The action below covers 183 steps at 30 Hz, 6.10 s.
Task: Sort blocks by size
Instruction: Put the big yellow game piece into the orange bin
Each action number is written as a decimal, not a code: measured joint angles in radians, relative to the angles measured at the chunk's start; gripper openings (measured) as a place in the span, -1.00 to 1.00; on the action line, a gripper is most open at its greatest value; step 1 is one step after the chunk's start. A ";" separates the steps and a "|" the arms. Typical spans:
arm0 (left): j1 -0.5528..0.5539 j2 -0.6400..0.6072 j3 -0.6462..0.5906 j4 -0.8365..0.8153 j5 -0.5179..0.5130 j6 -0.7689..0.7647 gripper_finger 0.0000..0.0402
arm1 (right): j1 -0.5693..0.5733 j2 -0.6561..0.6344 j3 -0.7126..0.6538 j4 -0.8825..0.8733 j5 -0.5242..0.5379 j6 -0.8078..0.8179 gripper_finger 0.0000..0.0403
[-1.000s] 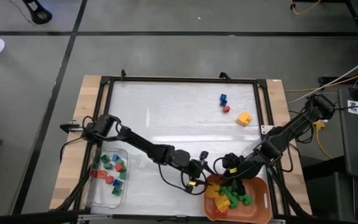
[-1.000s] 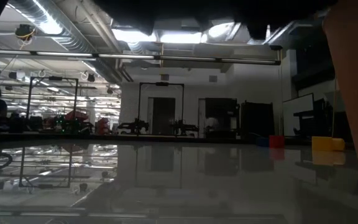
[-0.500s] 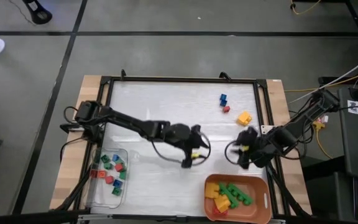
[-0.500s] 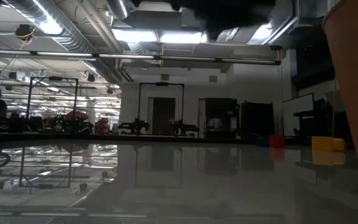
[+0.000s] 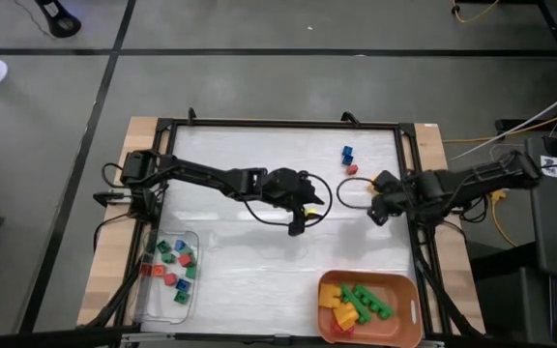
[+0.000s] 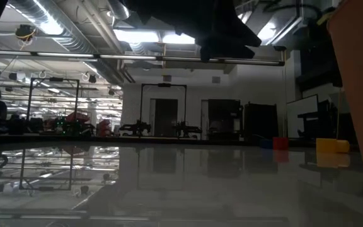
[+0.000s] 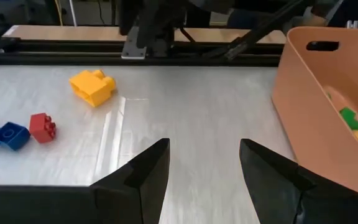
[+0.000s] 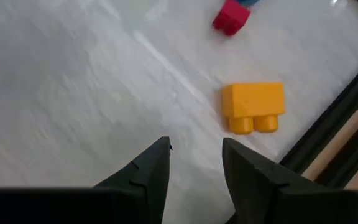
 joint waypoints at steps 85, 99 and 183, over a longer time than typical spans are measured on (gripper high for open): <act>-0.030 0.000 0.000 -0.106 0.000 0.048 -0.09 | -0.557 0.225 -0.296 0.465 -0.292 -0.574 -0.27; -0.029 0.000 0.000 -0.106 0.000 0.049 -0.09 | -0.557 0.224 -0.163 0.392 -0.138 -0.665 -0.27; -0.028 -0.315 0.001 -0.550 -0.076 0.020 -0.09 | -0.594 0.230 -0.352 1.155 -0.641 -0.336 -0.51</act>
